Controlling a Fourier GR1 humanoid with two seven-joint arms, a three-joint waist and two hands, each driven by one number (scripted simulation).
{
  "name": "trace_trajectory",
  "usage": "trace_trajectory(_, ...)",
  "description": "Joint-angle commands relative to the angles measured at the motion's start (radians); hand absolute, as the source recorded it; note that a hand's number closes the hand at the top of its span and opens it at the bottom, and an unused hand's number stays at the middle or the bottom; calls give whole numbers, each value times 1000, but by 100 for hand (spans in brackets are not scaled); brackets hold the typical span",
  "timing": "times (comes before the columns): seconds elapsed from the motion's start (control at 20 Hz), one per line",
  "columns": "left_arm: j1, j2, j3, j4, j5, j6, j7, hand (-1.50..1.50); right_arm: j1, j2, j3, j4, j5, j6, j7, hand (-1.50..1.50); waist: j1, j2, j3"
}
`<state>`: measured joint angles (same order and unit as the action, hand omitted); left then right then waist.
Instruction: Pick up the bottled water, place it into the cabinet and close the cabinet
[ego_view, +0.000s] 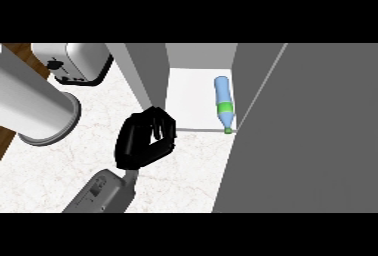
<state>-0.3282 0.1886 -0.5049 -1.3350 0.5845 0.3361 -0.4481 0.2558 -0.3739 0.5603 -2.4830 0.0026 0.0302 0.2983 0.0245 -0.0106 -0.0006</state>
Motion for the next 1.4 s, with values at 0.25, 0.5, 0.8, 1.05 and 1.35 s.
trace_trajectory(0.25,318,206,44,-381,21,-39,43,150,-120,97,179,-94,60,-49,239,150,-6,4,0)
trace_trajectory(0.5,389,228,95,-356,21,-93,-15,150,-256,248,328,-1,132,-97,339,150,-11,6,-2)
trace_trajectory(0.8,509,278,150,-456,60,-134,-34,150,-416,369,443,121,209,-96,420,150,-2,3,-2)
trace_trajectory(1.05,564,301,203,-448,96,-210,-78,150,-633,367,394,252,274,-238,354,150,8,6,-3)
trace_trajectory(1.35,572,327,226,-465,90,-218,-63,150,-751,364,308,384,242,-395,347,150,23,13,-3)
